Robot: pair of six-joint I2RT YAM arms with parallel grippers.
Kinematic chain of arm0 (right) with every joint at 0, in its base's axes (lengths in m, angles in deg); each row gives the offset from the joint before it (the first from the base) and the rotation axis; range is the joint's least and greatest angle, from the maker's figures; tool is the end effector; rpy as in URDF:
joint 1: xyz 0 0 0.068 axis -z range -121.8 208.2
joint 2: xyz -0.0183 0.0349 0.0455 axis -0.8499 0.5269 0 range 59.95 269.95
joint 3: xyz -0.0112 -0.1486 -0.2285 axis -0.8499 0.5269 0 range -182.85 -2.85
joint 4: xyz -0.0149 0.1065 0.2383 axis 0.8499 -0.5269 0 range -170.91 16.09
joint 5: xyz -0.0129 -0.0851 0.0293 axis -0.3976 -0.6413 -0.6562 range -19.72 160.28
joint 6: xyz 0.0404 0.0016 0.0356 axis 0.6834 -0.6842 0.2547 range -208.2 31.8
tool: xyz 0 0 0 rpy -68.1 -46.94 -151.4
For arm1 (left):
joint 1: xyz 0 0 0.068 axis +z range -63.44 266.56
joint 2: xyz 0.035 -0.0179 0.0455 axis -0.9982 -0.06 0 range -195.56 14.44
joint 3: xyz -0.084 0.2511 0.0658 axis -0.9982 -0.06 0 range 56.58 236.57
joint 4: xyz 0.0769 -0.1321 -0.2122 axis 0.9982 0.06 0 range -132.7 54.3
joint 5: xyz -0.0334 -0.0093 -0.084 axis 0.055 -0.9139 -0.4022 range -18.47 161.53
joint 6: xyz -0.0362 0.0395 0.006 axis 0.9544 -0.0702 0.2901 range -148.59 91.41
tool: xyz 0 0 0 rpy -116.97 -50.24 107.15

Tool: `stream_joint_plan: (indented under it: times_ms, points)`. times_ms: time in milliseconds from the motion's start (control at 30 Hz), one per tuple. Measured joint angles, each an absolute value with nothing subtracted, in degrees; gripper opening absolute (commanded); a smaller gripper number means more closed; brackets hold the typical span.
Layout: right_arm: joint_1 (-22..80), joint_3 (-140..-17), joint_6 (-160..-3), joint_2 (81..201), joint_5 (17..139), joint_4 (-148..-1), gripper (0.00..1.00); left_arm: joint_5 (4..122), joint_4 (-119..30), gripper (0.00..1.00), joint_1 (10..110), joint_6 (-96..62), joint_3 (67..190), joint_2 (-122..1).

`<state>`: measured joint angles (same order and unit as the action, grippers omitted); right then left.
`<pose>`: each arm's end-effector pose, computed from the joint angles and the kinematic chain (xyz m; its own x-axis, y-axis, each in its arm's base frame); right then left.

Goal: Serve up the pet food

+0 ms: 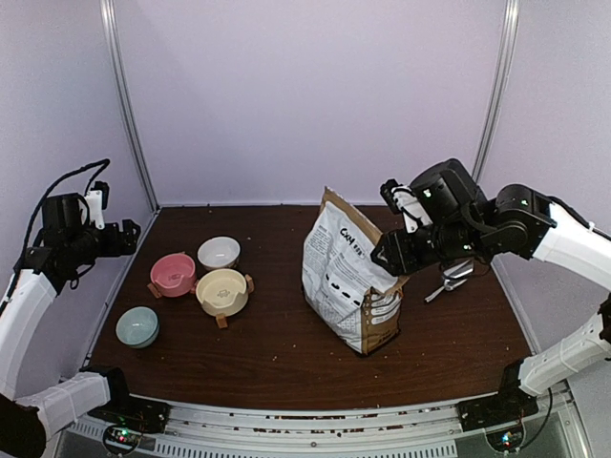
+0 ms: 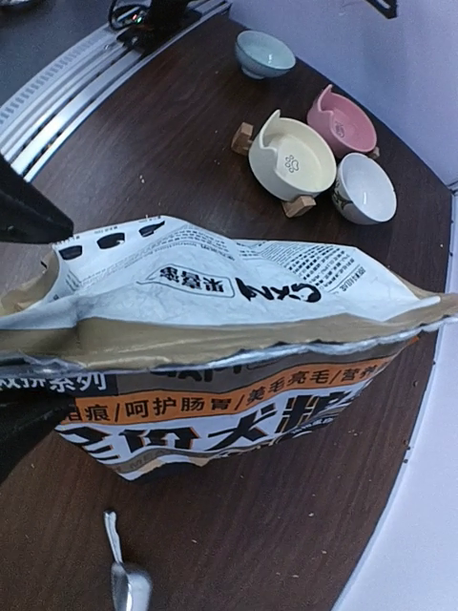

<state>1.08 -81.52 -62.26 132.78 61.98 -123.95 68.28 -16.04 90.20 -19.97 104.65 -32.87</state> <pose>0.1443 0.2140 0.3742 -0.6792 -0.2536 -0.6887 -0.5313 0.8173 0.2231 0.1834 0.0096 0.3229 -0.4291 -0.1773 -0.8857 -0.0778 0.9842 -0.1593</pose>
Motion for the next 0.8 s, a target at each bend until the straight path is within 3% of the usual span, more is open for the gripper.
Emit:
stream_joint_plan:
  times_ms: [33,133,600,800]
  points:
    - [1.08,-81.43,-62.18,132.89,62.22,-124.34,0.37,68.28,-16.04,0.98,90.20,-19.97,104.65,-32.84]
    - [1.08,-81.41,-62.20,133.40,63.03,-124.89,0.01,68.26,-16.04,0.98,90.20,-19.94,104.65,-32.74]
    - [0.01,-83.81,-55.42,132.41,71.79,-125.39,0.00,61.01,-17.81,0.95,89.08,-18.57,104.56,-30.66]
    - [-6.05,-80.78,-48.78,135.01,72.45,-113.61,0.00,60.24,-17.77,0.94,74.92,-13.65,106.03,-31.36]
